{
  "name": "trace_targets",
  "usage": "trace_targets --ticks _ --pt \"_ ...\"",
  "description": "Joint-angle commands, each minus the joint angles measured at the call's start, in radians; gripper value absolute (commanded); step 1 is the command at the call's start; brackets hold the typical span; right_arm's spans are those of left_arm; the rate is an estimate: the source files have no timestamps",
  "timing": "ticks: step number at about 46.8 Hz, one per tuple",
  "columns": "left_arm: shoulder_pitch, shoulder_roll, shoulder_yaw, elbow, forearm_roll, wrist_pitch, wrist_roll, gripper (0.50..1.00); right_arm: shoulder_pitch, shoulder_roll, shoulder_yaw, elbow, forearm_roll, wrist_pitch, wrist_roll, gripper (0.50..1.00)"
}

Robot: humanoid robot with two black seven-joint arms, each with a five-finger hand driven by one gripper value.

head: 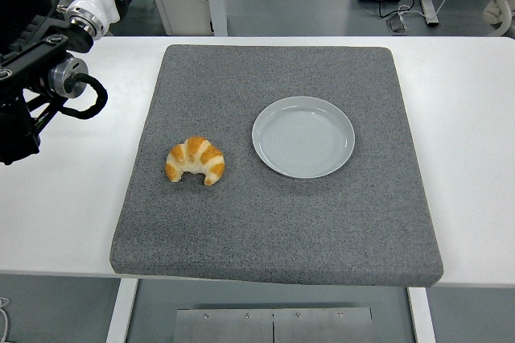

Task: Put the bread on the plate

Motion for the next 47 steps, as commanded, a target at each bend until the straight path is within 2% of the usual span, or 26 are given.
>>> trace_targets --ticks 1,12,26,47 --pt "-0.009 0.010 0.012 -0.001 0.077 0.000 0.001 0.963 0.000 0.000 0.000 0.000 0.000 0.000 0.000 1.000" --pt "-0.009 0.062 0.022 -0.067 0.178 -0.002 0.008 0.963 0.000 0.000 0.000 0.000 0.000 0.000 0.000 1.000" --pt "-0.067 0.155 0.109 -0.262 0.249 0.000 0.034 0.963 0.000 0.000 0.000 0.000 0.000 0.000 0.000 1.000" --pt "-0.059 0.211 0.138 -0.419 0.376 0.000 0.044 0.963 0.000 0.000 0.000 0.000 0.000 0.000 0.000 1.000"
